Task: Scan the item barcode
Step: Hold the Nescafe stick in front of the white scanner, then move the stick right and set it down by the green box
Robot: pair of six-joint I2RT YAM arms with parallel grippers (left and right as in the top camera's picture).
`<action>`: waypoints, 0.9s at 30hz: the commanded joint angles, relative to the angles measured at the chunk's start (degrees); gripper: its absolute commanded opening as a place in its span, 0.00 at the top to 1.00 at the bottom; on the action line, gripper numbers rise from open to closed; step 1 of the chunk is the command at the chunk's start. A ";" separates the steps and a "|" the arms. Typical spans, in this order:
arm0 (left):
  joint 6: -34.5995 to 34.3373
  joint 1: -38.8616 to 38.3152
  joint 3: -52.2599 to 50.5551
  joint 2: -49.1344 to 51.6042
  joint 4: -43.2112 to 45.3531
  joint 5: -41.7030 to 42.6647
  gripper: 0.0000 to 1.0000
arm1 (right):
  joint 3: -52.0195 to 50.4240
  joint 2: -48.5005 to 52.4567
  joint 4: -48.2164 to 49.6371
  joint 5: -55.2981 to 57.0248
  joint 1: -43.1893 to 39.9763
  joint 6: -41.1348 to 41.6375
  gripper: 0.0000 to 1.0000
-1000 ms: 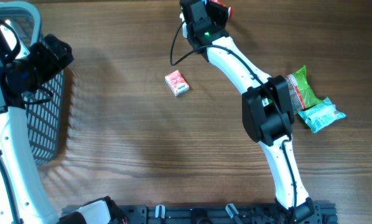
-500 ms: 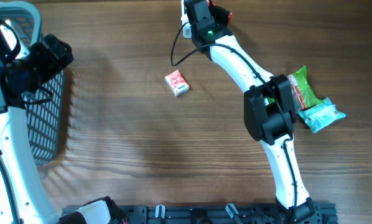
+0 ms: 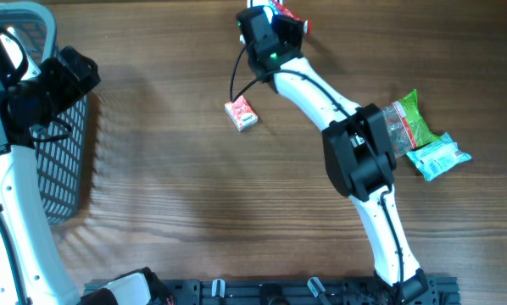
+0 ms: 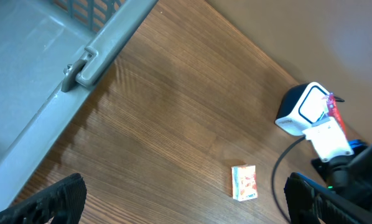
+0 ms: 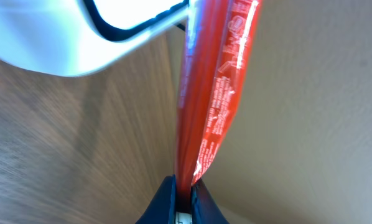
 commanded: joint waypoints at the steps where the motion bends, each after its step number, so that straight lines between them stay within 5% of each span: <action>1: 0.94 -0.20 0.48 -0.07 0.11 0.68 0.00 | -3.15 -0.02 1.11 3.21 0.87 -4.09 0.96; 9: 0.94 -0.20 0.48 -0.07 0.11 0.68 0.00 | -4.76 0.09 7.02 5.55 1.25 -7.48 0.96; 16: 0.94 -0.20 0.48 -0.07 0.11 0.68 0.00 | -4.66 -4.00 14.93 6.78 1.16 -2.14 0.96; 20: 0.94 -0.20 0.48 -0.07 0.11 0.68 0.00 | -4.66 -11.10 7.39 3.17 1.18 7.74 0.96; 27: 0.94 -0.20 0.48 -0.07 0.11 0.68 0.00 | -4.66 -28.83 -30.34 -23.34 -1.66 41.72 0.96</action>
